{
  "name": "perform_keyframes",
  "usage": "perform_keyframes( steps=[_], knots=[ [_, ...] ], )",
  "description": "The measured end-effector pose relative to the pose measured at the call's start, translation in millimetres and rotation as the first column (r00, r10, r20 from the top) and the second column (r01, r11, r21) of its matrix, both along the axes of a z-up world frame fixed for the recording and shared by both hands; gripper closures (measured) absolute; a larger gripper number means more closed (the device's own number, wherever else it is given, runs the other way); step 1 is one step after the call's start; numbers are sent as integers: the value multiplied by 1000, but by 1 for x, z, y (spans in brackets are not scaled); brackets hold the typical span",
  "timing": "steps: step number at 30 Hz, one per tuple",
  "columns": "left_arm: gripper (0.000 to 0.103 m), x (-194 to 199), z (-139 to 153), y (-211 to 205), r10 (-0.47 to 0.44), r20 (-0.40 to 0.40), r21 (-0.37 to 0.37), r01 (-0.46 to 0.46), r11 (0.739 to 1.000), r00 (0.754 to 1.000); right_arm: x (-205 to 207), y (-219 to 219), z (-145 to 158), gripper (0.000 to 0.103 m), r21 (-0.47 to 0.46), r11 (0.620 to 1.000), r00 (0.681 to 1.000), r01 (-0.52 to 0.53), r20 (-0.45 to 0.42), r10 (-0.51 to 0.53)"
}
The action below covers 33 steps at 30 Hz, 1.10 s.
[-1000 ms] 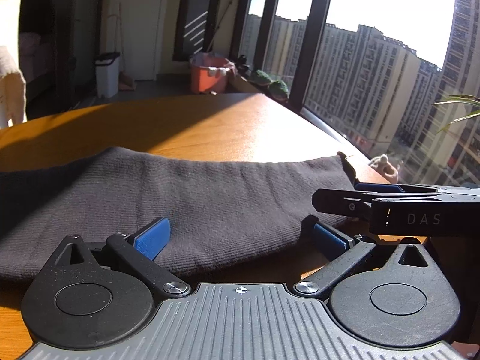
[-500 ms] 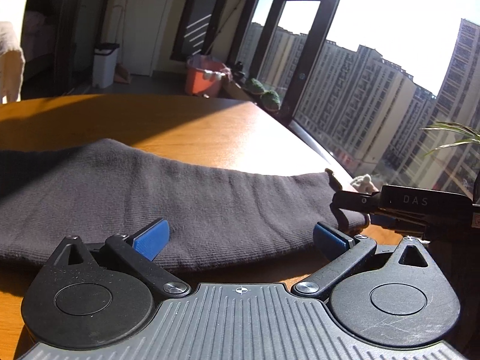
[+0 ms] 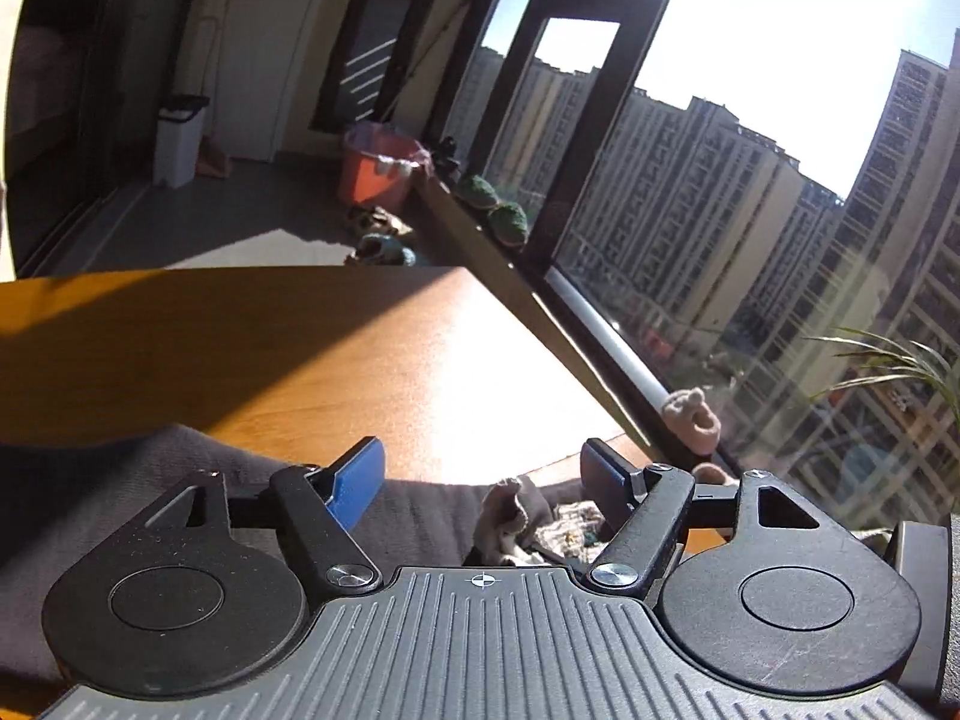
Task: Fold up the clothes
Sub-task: 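Move the right gripper to the white-patched cuff end of the folded trousers, then grasp the cuff end with the right gripper and roll it over toward the waistband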
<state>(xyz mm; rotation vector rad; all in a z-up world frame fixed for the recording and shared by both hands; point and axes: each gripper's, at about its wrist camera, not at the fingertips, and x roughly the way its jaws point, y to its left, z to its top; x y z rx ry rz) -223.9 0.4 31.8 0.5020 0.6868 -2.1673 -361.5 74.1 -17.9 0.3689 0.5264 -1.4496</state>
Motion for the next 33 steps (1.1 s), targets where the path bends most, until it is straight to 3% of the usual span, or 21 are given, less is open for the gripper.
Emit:
perform_keyframes(
  steps=[4, 6, 8, 12, 15, 17, 20, 23, 26, 30, 33],
  knots=[
    [46, -20, -23, -1, -27, 78, 3, 27, 1000, 997, -16, 6, 9, 91, -21, 1000, 999, -12, 38, 13],
    [46, -24, -32, -2, -11, 133, -24, 14, 1000, 991, -33, 18, 15, 82, -21, 1000, 997, -14, 76, 16],
    [47, -26, -37, -7, -1, 163, -34, 7, 999, 987, -53, 31, 22, 58, -25, 999, 993, 19, 118, -16],
    [47, -31, -41, -18, -4, 181, -32, 10, 999, 984, -99, 40, 25, 56, 2, 986, 957, 165, 243, -161],
    [46, -37, -45, -25, -5, 201, -40, 14, 999, 980, -119, 27, 9, 56, 68, 974, 923, 215, 312, -225],
    [43, -37, -47, -28, 0, 214, -48, 10, 999, 977, -125, 19, -5, 62, 118, 970, 900, 211, 363, -240],
    [43, -32, -48, -27, 4, 211, -50, 6, 999, 977, -121, 16, -8, 94, 109, 976, 888, 189, 405, -218],
    [44, -21, -42, -29, 20, 180, -43, -12, 999, 984, -106, 19, 16, 96, 13, 987, 913, 159, 379, -152],
    [43, -2, -25, -30, 56, 97, -38, -53, 998, 994, -74, 19, 37, 96, -53, 997, 952, 48, 305, -30],
    [31, 19, 1, -27, 55, -29, -27, -56, 998, 998, -23, 11, 28, 96, -42, 996, 976, -79, 198, 85],
    [23, 11, 5, -17, -5, -7, -44, 4, 999, 1000, -6, 3, 13, 96, -9, 995, 981, -102, 163, 102]
  ],
)
